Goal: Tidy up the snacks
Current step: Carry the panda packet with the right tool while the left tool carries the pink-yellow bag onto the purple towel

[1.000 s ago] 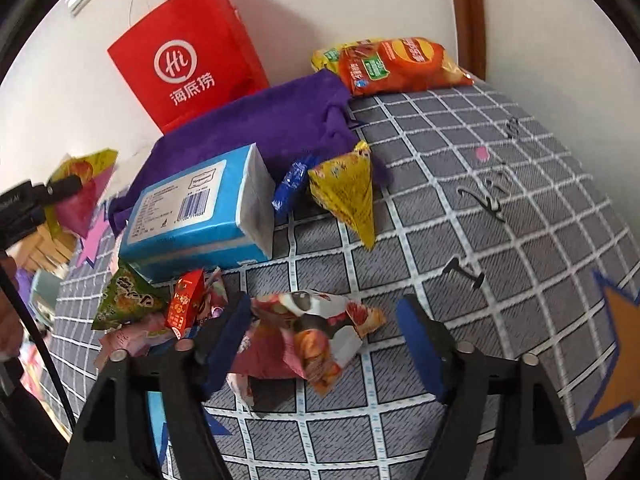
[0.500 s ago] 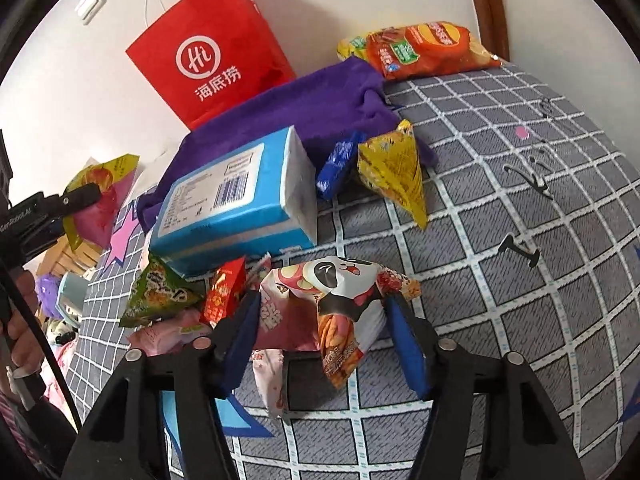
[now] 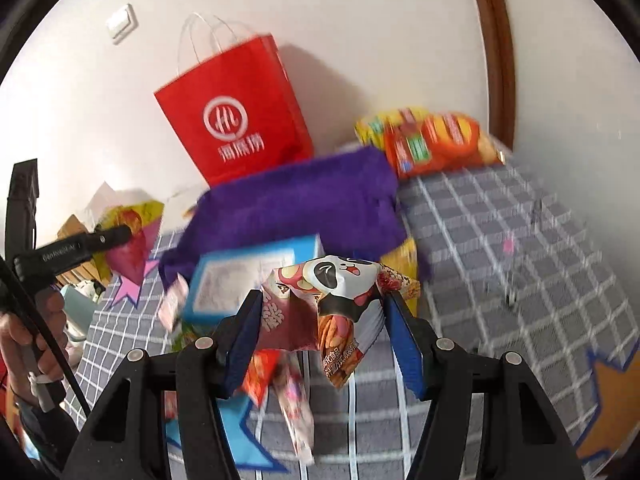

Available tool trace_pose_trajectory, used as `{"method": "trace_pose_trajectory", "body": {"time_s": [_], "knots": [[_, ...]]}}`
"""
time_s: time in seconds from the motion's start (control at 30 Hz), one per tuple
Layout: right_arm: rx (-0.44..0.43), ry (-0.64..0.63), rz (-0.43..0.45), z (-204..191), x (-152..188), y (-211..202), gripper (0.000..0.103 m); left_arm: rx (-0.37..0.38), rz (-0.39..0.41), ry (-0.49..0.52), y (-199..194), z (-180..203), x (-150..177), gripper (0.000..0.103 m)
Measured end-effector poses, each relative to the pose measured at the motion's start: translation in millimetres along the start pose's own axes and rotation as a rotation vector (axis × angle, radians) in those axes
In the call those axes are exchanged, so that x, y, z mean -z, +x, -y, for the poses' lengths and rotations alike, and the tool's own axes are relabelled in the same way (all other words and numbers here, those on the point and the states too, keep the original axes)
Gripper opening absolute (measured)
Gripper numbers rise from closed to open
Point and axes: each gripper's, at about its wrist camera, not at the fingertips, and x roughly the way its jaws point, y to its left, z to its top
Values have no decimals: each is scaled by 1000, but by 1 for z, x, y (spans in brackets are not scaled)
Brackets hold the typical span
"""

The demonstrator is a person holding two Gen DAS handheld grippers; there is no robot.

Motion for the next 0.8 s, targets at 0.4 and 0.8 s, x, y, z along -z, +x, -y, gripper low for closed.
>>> {"method": "trace_pose_trajectory", "body": {"time_s": [0.4, 0.8], "knots": [[-7, -96, 64, -35, -94, 41, 62, -11, 18, 4, 18, 7, -40, 48], [-4, -103, 29, -48, -144, 99, 62, -19, 11, 9, 60, 8, -80, 48]]}}
